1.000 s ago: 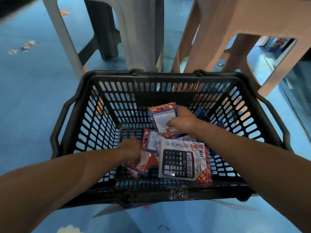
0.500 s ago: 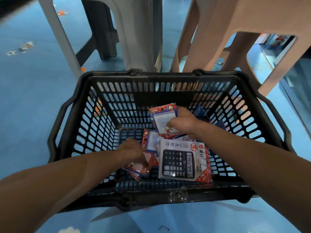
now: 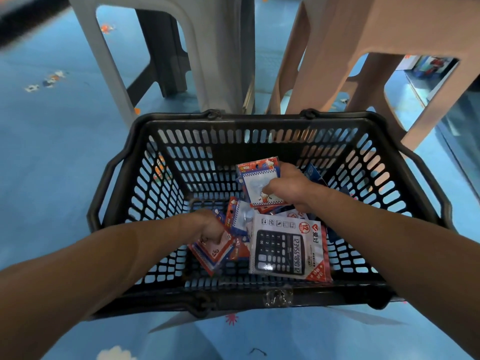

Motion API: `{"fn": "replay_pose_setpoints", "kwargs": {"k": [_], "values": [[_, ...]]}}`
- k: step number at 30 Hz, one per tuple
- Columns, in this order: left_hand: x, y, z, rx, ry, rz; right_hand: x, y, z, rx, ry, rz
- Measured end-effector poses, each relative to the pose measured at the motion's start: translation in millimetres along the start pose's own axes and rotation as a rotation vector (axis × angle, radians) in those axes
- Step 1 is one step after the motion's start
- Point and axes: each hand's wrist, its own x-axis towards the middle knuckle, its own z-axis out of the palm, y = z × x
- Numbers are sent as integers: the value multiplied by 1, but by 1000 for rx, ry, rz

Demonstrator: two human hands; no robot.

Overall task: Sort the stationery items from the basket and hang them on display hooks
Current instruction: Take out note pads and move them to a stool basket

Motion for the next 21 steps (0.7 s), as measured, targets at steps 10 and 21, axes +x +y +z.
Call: {"fn": "replay_pose_setpoints", "kwargs": {"k": [10,21], "values": [[-36,-1,-46,-623,253,190,-14,-15,-13,194,17,30],[-64,32,-57,-1157,146,390,-40,-29,-19,493,-76,26]]}}
